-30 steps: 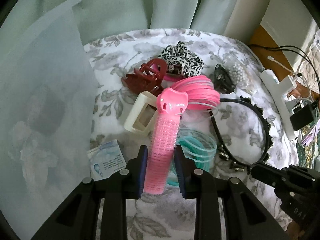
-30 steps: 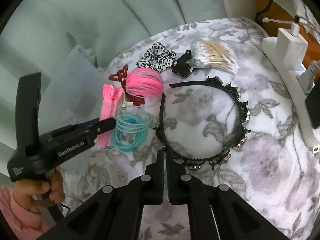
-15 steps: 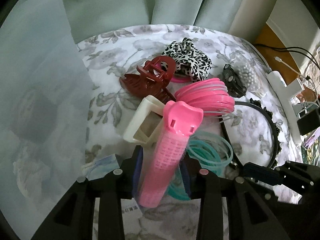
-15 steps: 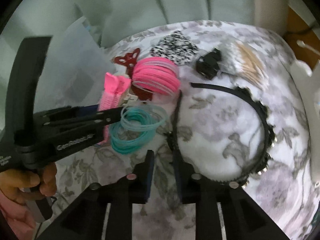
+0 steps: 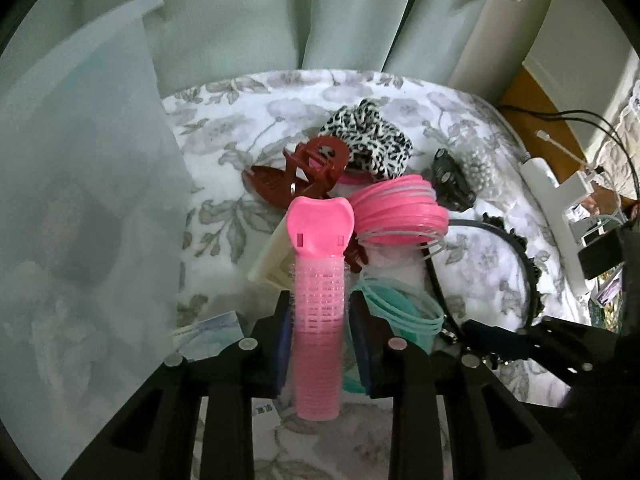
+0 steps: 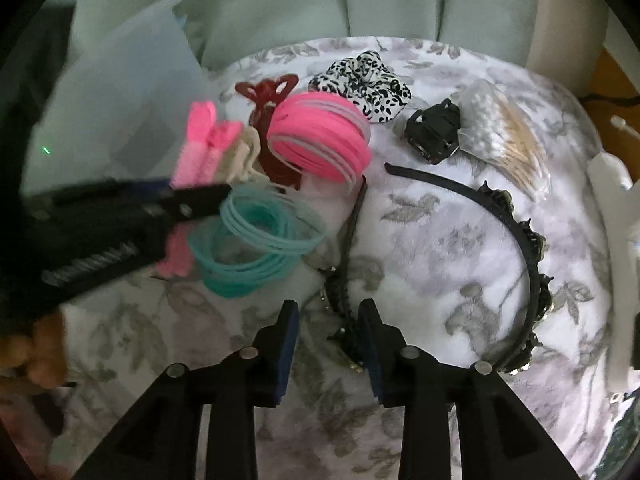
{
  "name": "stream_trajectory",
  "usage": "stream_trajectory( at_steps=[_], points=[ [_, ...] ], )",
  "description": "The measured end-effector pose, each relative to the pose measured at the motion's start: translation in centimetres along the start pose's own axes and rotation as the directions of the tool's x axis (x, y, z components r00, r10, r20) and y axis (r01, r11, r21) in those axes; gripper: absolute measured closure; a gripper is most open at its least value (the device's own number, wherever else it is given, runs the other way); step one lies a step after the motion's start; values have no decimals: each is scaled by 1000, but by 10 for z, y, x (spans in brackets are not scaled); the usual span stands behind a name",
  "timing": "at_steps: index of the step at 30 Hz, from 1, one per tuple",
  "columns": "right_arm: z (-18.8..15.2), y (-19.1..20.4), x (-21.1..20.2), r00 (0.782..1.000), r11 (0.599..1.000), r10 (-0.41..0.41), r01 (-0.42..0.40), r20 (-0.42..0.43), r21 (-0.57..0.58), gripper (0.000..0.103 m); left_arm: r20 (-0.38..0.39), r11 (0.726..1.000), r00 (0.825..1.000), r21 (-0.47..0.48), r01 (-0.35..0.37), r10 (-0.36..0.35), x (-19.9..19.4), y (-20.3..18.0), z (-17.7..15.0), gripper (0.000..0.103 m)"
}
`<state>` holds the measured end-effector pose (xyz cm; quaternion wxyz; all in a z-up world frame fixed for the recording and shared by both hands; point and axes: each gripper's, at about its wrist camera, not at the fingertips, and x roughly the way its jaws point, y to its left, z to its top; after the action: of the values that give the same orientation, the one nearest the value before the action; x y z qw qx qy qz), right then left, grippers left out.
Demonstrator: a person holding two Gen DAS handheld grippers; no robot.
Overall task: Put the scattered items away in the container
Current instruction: 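Grasp the black studded headband with the right tool while the left tool holds the pink roller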
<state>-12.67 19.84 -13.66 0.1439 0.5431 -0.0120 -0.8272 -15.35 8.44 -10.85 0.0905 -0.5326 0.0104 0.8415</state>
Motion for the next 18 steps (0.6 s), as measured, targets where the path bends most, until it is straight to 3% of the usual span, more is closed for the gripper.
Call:
stream_trajectory(
  at_steps=[3,7,12,18],
  points=[
    [3,4,4,999,999,-36,36,12,-12,67,14,1000,1000,-2,8,-8,-7,1,1,76],
    [10,-4,6,999,999,-32,31,7,40,84,25,1000,999,1,25,-25,-14,0,1,76],
    [11,-27,-2,998,983,56,-55,4,178,85,43,999,998,5,48,-48,-23,-4,1,77],
    [8,-42,-36,985,950,147,-166,92,265,87,64,998,996,10,57,-57,-37,-10,2,77]
  ],
)
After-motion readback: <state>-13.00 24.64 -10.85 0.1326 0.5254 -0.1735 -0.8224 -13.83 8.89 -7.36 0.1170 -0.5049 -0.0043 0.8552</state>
